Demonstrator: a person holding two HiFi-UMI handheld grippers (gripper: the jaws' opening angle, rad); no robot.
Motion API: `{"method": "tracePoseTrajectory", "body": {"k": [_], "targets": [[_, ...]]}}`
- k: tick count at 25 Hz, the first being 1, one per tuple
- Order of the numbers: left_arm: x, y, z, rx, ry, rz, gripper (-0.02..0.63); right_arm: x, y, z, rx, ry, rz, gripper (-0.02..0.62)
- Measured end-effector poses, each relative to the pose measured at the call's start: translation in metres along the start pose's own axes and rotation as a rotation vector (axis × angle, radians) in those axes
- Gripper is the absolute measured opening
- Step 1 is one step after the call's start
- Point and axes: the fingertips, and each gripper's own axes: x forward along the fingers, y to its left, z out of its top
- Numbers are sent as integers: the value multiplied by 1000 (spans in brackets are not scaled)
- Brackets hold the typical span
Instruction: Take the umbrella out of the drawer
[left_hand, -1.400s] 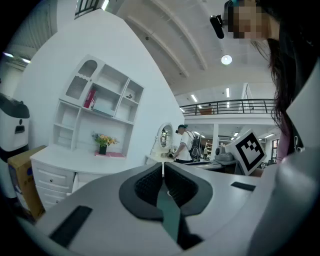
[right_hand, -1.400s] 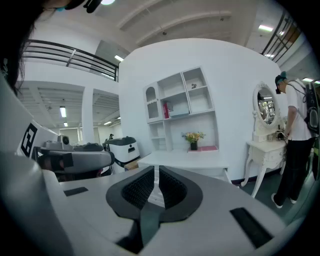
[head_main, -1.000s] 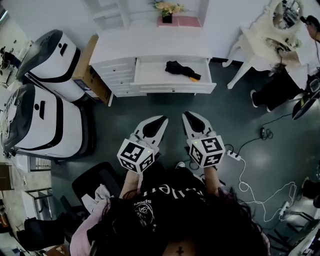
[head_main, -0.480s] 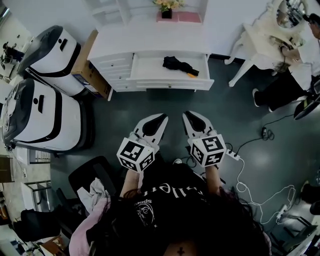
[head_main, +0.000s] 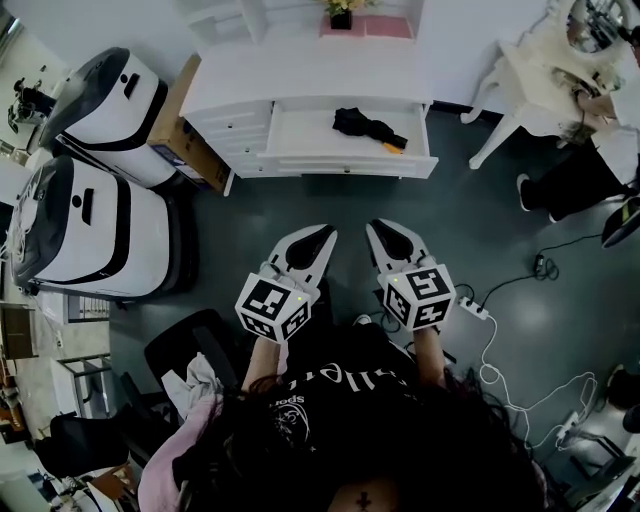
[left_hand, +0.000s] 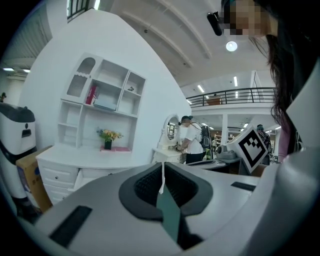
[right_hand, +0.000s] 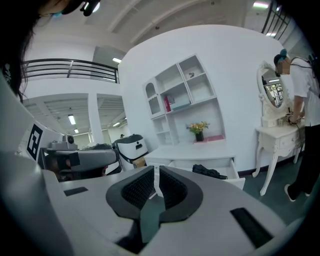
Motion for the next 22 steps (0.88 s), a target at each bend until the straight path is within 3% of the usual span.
{"method": "tracePoseTrajectory", "body": {"k": [7, 14, 22], "targets": [[24, 65, -3, 20, 21, -41, 26, 67, -15, 6, 26, 9, -40, 64], [62, 160, 26, 45, 2, -106, 26, 163, -29, 38, 34, 19, -107, 63], [93, 246, 40, 21, 7, -194, 26, 256, -35, 59, 46, 60, -170, 64]]}}
